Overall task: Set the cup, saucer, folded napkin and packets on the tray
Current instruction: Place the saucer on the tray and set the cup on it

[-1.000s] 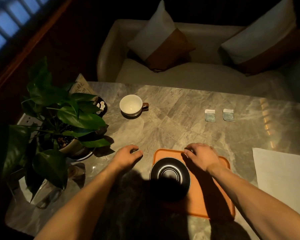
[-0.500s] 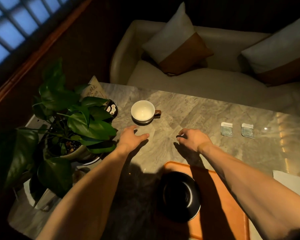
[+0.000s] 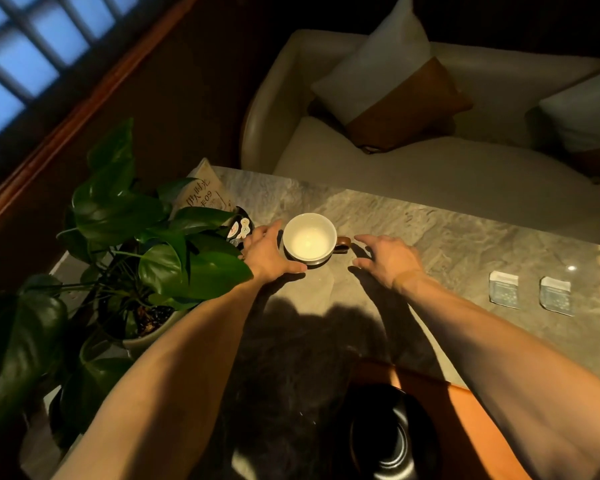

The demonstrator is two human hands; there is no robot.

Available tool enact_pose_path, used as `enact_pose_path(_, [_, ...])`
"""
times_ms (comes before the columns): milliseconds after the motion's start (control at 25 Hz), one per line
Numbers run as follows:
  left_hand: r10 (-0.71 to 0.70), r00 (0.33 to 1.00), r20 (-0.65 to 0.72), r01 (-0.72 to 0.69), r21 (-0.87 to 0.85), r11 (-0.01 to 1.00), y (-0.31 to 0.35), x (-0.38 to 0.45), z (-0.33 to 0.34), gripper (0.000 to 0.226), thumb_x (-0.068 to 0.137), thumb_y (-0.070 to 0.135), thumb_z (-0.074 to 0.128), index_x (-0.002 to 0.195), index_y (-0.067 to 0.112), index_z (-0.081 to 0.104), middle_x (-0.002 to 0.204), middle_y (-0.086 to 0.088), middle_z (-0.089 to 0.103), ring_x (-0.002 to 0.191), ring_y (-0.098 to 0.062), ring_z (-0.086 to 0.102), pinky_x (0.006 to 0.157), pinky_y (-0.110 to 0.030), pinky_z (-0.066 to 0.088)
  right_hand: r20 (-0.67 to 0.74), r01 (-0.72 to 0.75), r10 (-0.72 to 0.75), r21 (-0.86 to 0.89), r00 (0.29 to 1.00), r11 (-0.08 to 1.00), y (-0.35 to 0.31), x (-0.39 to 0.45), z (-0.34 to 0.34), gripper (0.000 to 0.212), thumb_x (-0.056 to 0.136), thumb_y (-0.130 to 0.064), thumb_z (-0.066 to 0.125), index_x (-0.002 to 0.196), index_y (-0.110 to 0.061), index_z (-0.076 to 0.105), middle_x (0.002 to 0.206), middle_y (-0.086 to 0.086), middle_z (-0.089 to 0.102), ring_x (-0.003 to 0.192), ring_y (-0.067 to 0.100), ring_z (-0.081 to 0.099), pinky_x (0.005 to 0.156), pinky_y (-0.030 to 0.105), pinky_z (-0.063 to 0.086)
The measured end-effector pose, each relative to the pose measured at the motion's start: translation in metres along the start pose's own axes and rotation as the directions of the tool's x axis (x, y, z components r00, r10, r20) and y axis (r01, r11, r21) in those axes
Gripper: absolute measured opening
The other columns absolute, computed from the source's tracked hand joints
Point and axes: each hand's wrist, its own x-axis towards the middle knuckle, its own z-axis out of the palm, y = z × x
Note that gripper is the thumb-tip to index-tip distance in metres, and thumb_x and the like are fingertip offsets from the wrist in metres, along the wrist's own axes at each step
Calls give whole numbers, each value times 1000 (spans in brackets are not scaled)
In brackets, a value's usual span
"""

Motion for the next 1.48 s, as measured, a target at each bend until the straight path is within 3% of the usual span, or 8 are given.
enact_pose_path(280, [107,992,64,-114,122,986,-4,24,0,117,48,60,84,147,39,25,153,-6,27,140,-34,22,111,-56,23,-102,42,-36,60,994,997,-11,20,4,36,95,-43,57,131,-40,57,132,-3,61,126,26,47,106,48,34])
enact_pose_path(440, [130,989,65,-134,69,989,-6,26,1,116,42,62,80,144,41,28,152,-4,28,140,-32,20,110,-53,21,-146,61,-47,93,988,994,-14,23,4,28,94,-43,58,121,-41,64,130,-9,63,126,23,45,108,48,29])
enact_pose_path(760, [208,978,-1,-208,-23,978,-4,17,7,99,52,48,86,138,35,39,146,4,42,138,-29,26,108,-48,26,-219,121,-115,11,969,993,-12,12,11,25,98,-38,51,118,-36,66,128,-7,64,139,25,32,112,47,19])
enact_pose_path(920, [242,968,-66,-247,-75,966,3,2,10,98,47,48,85,135,35,43,141,4,46,136,-26,29,107,-43,28,-252,102,-89,36,964,994,-8,0,10,22,99,-39,49,113,-39,65,121,-8,67,136,24,35,113,48,21])
enact_pose_path(1120, [264,963,-48,-268,-126,955,20,-23,13,99,54,44,88,140,36,39,144,5,44,137,-24,30,109,-43,23,-277,97,-74,71,958,993,5,-28,2,21,98,-40,51,113,-38,67,115,-8,70,125,22,43,106,42,27])
enact_pose_path(1320, [309,950,-31,-309,-214,927,35,-66,17,96,56,42,87,140,37,40,138,8,49,133,-24,36,108,-55,32,-328,79,-21,166,944,983,19,-76,0,25,96,-36,57,118,-33,68,115,-6,71,111,23,51,95,42,36])
enact_pose_path(1480, [334,942,0,-325,-232,917,42,-101,24,96,58,39,88,139,39,36,141,9,46,134,-22,36,110,-58,31,-360,95,10,271,933,958,25,-122,2,26,94,-31,62,119,-29,69,113,-2,72,106,24,58,88,35,42])
